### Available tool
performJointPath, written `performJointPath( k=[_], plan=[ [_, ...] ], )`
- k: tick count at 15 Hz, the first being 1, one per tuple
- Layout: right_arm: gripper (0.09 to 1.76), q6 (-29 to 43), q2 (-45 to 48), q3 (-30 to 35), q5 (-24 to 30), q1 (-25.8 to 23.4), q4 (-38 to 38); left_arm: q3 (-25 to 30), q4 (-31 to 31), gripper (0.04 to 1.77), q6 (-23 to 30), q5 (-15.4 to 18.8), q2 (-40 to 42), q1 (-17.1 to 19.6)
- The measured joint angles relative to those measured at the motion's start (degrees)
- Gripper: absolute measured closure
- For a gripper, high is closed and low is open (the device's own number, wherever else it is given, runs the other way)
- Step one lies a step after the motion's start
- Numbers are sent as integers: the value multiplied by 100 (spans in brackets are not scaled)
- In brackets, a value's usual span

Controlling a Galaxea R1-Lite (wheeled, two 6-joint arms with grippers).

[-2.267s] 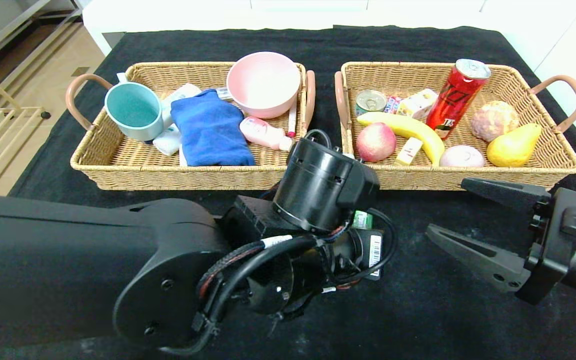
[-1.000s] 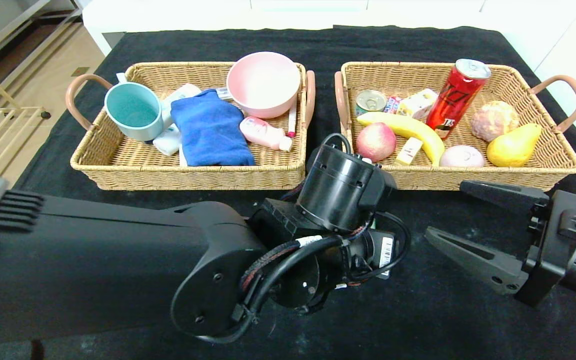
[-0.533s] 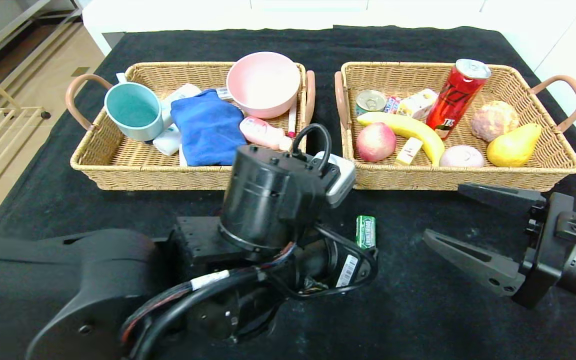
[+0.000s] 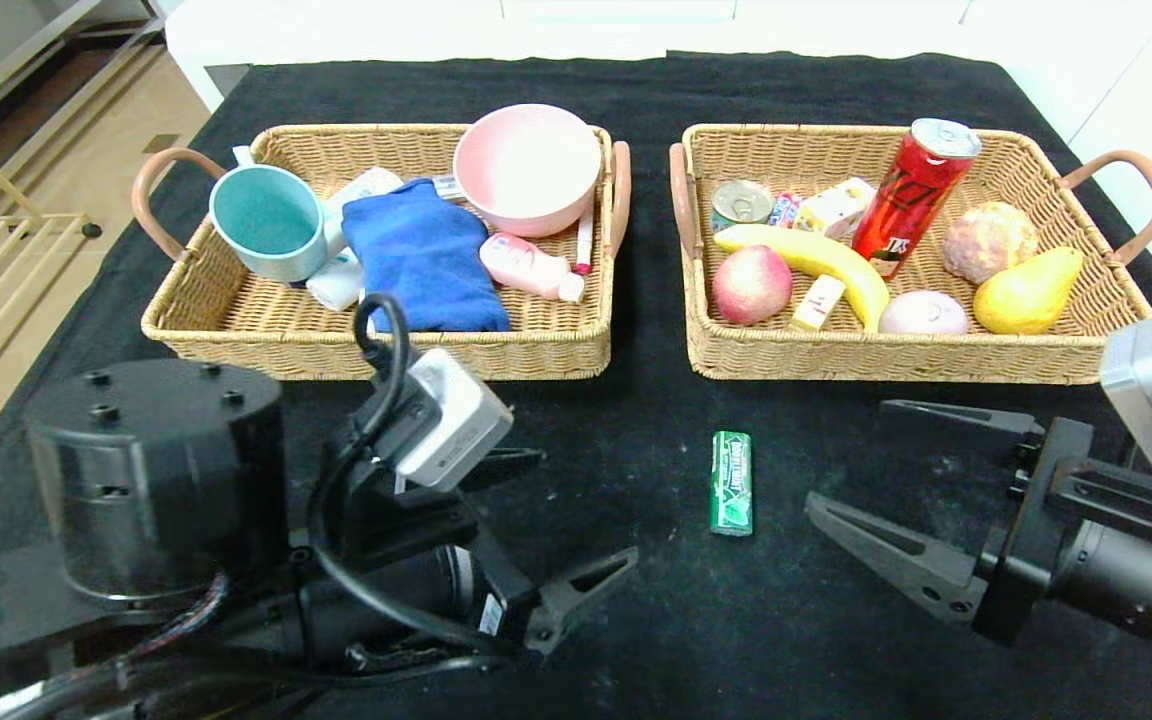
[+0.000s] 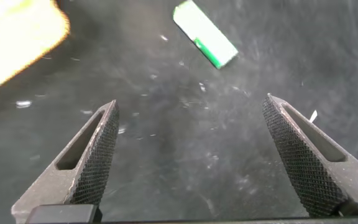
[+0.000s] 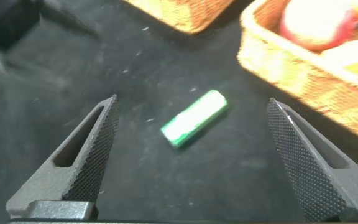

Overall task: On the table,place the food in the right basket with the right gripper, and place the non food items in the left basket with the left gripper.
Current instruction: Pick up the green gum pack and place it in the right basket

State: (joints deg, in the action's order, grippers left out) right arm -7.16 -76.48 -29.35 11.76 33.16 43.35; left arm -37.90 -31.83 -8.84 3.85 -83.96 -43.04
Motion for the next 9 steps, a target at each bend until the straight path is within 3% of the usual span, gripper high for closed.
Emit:
performJointPath(
  k=[3,5,9],
  plan=[
    [14,0,-39,9,-226,201,-199,469,-667,13,-96,66,254,212],
    [14,0,-67,-18,-406,300,-245,552,-680,12,-111,78,300,269],
    [14,272,-160,-295,-1914,920,-735,588,-660,11,-111,205,336,261]
  ],
)
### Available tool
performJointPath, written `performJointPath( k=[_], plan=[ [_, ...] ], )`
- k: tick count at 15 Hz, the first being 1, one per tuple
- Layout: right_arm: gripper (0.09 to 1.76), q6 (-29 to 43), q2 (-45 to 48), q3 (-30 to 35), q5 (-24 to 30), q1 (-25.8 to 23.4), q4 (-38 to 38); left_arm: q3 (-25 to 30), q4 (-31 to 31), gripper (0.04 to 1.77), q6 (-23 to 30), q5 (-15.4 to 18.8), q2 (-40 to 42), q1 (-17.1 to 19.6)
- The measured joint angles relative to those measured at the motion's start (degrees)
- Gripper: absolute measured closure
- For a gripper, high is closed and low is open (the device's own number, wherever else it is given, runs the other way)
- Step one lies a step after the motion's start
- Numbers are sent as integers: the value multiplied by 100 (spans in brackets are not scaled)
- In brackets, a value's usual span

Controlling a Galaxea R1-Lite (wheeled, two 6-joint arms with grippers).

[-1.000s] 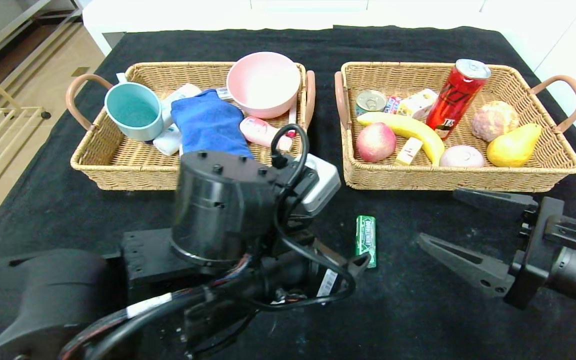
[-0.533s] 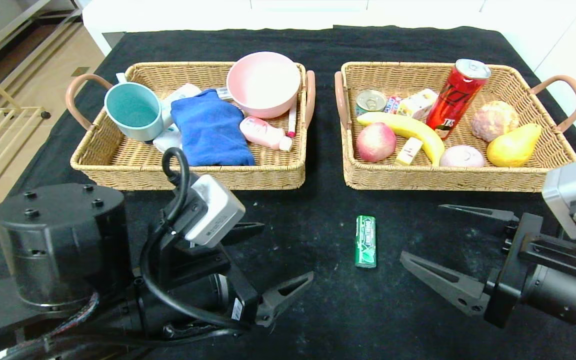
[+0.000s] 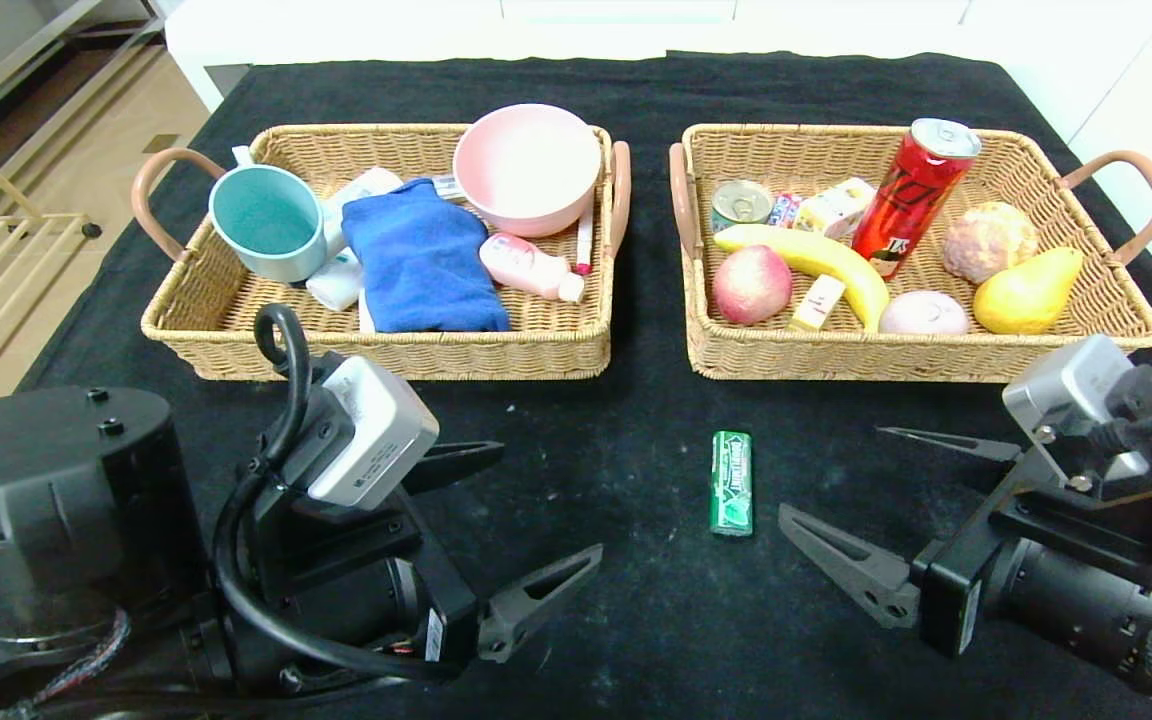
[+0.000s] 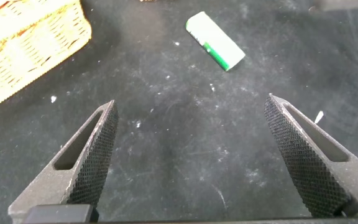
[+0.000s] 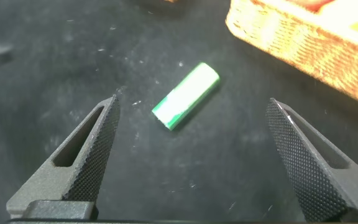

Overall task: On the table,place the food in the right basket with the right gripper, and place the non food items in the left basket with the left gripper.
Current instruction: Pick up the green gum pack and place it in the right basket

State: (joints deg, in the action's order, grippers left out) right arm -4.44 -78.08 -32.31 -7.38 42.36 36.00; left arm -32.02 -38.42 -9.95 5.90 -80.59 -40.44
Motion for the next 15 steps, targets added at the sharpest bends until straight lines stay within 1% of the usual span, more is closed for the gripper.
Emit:
performJointPath(
  k=[2,4,5,7,10,11,12,15],
  plan=[
    [14,674,-66,-422,-866,532,-612,2,-2,11,0,18,17,-7],
    [14,1331,-240,-928,-1574,855,-1276,2,-11,11,0,35,33,-11],
    [14,1576,-369,-1130,-1822,946,-1495,2,-18,11,0,66,48,-13],
    [14,1775,-636,-1417,-2197,1050,-1702,-2,-35,11,4,63,68,-16],
    [14,1821,-1101,-1771,-2889,1086,-1729,-9,-35,10,2,46,124,-5],
    [14,1821,-1258,-1935,-3016,1097,-1787,-9,-22,10,-5,46,151,-2],
    [14,1827,-1387,-2133,-3079,1104,-2052,-9,-24,10,-2,46,184,0],
    [14,2089,-1626,-2940,-3107,1108,-3543,-6,0,10,-9,49,286,9]
  ],
)
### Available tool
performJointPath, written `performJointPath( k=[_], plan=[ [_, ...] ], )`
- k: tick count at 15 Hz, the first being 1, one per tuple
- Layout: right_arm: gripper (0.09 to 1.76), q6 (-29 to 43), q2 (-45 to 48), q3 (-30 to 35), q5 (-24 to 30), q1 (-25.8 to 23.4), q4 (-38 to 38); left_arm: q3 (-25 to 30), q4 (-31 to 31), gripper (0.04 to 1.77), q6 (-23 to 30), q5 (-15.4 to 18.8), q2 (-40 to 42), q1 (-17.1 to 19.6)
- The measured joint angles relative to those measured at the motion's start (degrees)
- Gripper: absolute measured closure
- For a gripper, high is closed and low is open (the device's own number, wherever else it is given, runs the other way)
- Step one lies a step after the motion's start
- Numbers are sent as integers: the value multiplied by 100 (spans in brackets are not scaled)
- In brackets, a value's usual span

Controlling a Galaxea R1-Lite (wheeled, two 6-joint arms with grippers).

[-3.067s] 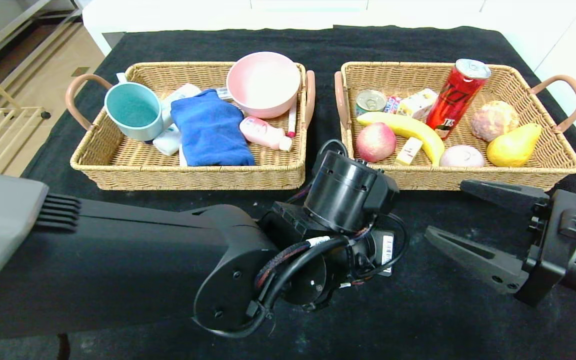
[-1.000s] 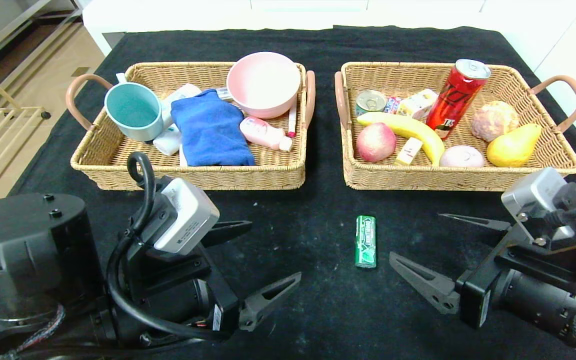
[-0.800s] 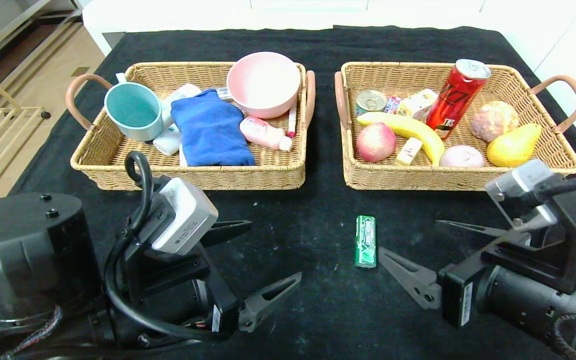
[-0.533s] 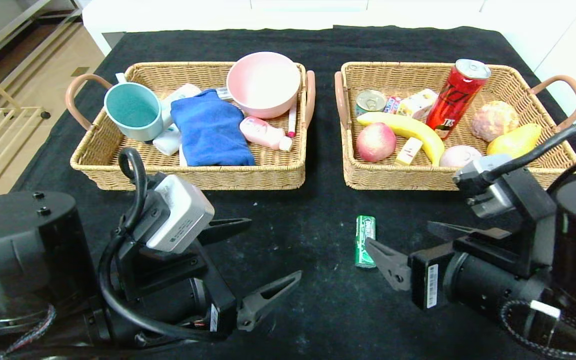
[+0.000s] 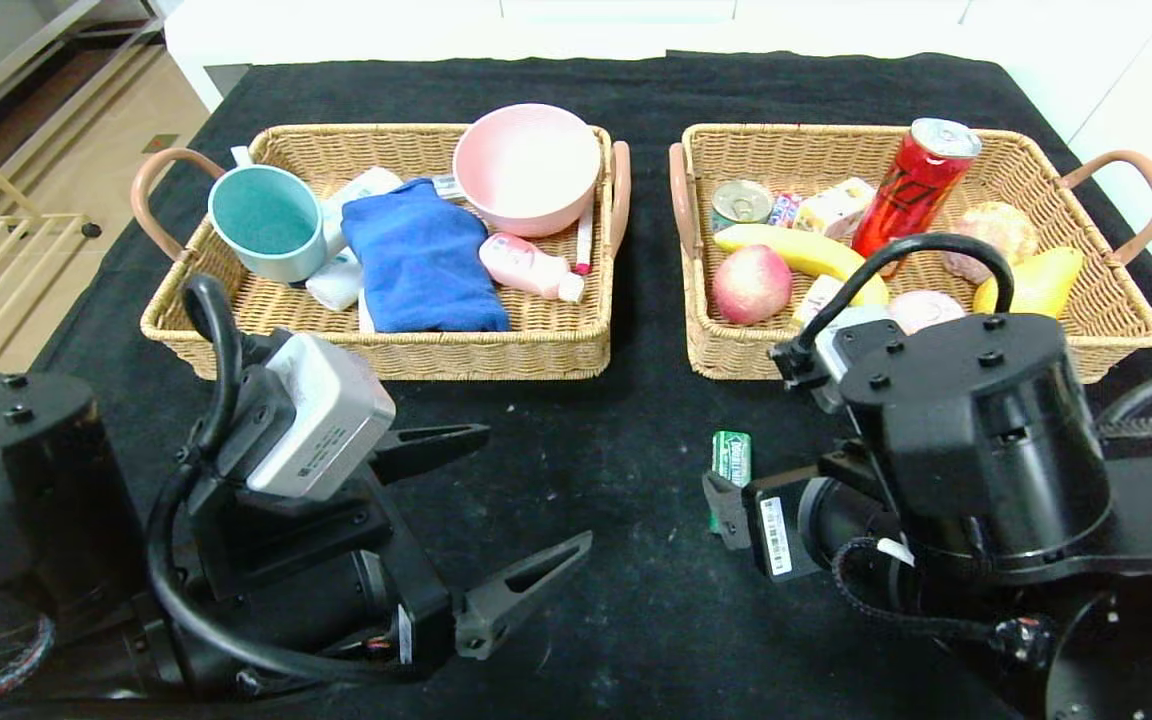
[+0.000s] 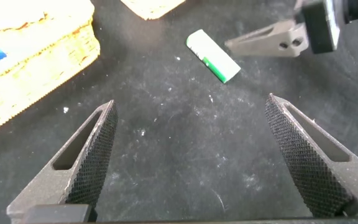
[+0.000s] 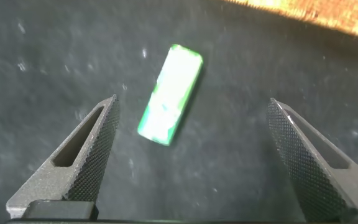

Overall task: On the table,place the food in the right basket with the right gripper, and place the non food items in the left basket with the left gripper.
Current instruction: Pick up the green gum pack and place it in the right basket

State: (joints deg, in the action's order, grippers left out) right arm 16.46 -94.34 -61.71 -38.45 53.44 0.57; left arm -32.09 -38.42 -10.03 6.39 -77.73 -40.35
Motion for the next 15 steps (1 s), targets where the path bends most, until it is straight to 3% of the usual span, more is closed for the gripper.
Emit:
performJointPath(
  k=[5,10,15],
  plan=[
    [14,939,-417,-1315,375,-100,-1841,4,20,10,0,2,83,-11],
    [14,1235,-1111,-2384,496,-455,-2573,6,17,9,1,0,78,-7],
    [14,1257,-1519,-2776,616,-664,-2758,15,11,9,-2,-2,63,-16]
  ],
)
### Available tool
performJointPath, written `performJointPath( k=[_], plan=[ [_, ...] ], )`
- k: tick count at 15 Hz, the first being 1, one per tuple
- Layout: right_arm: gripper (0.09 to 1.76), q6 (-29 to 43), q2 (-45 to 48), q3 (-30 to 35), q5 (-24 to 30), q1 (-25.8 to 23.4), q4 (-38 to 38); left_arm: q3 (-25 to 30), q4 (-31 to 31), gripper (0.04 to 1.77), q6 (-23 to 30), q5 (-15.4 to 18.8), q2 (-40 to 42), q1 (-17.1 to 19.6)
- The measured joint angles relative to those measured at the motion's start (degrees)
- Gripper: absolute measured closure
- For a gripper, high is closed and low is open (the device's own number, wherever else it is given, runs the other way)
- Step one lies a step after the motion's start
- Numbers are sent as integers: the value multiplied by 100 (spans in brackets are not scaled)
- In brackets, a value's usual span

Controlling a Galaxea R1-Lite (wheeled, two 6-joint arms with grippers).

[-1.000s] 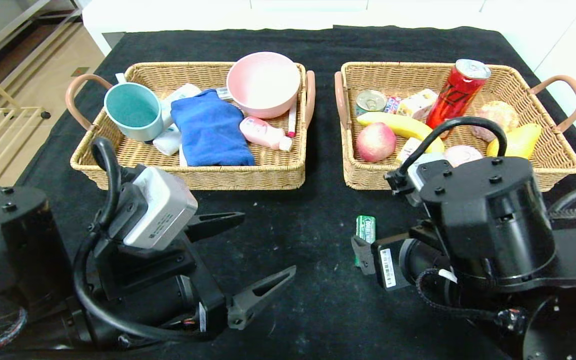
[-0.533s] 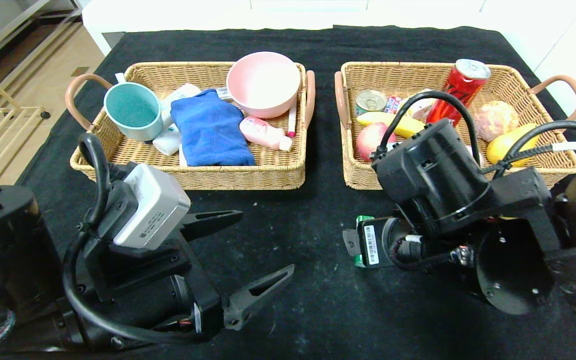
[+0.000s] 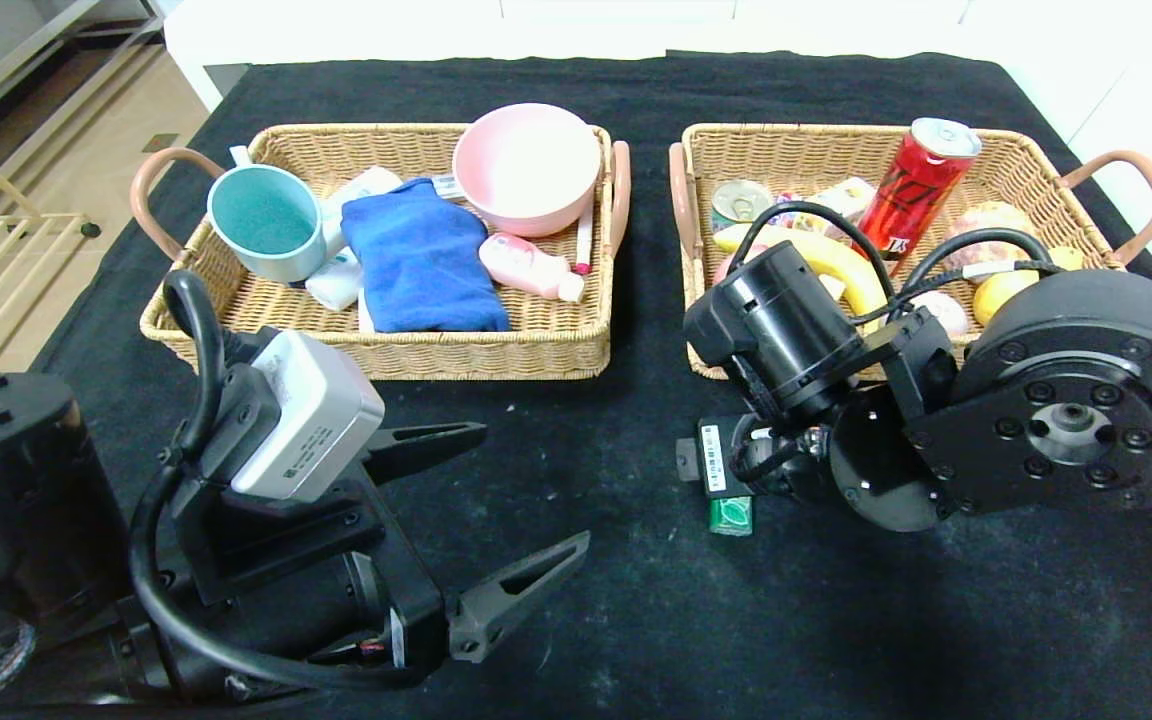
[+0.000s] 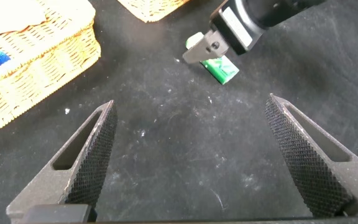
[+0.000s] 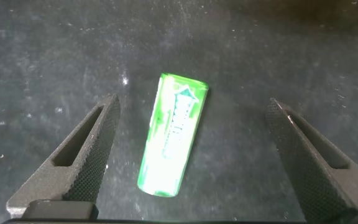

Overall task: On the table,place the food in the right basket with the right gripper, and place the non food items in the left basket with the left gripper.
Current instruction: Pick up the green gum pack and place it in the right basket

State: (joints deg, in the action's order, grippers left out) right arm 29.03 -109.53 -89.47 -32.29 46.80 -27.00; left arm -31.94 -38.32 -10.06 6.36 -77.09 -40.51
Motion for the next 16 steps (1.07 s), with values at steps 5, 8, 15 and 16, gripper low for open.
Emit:
performJointPath(
  k=[5,8,15,16],
  plan=[
    [14,115,-207,-61,21,-61,5,2,6,9,4,2,-5,0],
    [14,162,-246,-74,88,-77,18,20,11,9,0,7,-17,-6],
    [101,201,-262,-66,140,-77,16,39,6,9,0,16,-61,-9],
    [110,208,-262,-63,140,-77,13,41,11,9,0,17,-63,-9]
  ],
)
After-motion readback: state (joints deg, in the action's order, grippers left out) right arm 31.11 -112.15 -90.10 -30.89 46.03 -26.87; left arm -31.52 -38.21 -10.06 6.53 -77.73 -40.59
